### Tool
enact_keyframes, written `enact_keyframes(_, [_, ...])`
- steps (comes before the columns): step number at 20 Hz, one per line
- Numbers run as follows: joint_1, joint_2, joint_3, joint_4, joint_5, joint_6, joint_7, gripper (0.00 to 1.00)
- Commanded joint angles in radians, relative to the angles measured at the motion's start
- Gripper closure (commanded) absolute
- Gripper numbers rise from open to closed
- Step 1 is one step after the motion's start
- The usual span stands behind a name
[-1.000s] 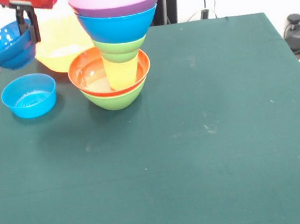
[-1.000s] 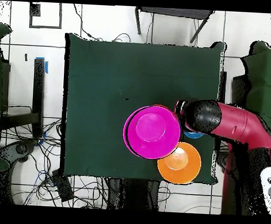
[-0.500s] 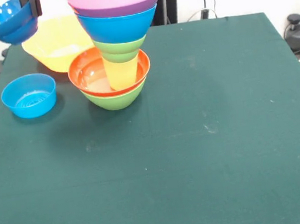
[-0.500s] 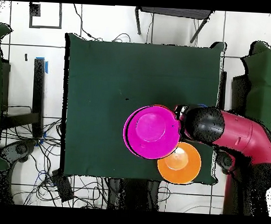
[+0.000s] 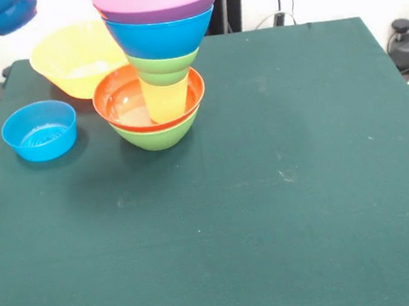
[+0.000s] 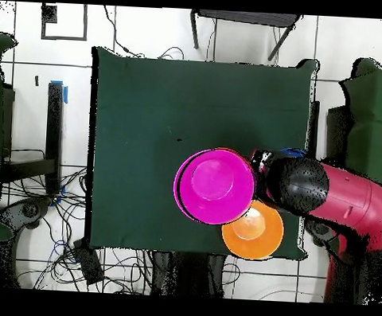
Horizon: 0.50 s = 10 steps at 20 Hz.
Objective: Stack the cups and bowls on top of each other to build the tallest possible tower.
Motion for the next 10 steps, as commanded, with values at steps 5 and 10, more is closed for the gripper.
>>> enact_keyframes(5, [0.019, -0.067, 0.072, 0.116, 0.008, 0.113, -0.142, 1.0])
enact_keyframes(10, [0.038, -0.1, 0.065, 0.118, 0.018, 0.156, -0.128, 1.0])
